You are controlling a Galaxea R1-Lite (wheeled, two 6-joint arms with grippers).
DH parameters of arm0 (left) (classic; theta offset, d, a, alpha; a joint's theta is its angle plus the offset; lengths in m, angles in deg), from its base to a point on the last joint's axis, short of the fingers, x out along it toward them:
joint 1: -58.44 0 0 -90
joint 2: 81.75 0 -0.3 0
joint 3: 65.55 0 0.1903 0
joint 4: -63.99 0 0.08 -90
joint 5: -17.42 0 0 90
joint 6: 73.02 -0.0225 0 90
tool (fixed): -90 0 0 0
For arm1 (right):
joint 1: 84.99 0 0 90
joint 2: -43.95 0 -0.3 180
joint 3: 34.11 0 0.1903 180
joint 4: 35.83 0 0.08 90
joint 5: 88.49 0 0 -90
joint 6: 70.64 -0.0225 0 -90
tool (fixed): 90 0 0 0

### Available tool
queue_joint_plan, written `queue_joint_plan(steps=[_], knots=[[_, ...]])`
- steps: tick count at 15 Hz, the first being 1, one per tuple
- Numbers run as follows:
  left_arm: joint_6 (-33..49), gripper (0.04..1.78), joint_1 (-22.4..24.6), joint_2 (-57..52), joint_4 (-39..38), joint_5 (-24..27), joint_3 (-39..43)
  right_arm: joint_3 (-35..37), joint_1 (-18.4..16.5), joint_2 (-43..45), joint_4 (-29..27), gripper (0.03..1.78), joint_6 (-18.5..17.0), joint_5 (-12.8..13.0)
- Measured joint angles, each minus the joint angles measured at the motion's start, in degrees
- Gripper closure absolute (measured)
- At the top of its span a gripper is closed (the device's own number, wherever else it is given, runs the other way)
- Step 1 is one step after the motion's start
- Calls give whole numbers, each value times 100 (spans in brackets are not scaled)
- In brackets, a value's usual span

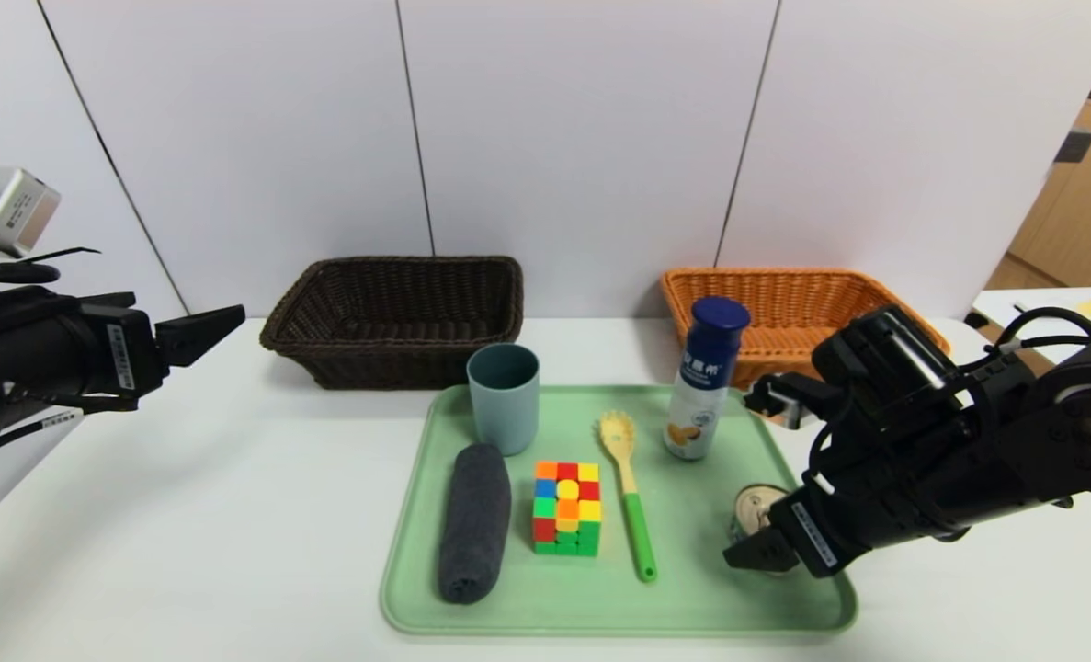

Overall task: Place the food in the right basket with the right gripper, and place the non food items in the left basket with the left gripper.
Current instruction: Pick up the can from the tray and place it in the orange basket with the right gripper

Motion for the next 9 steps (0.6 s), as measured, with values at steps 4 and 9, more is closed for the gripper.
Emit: queue_joint_plan(steps=[4,9], knots=[[2,13,0,-32,-2,-2,51,11,0,-7,-22,65,48,11],[0,13,0,-56,0,-2,82,74,0,0,-13,174,50,2]])
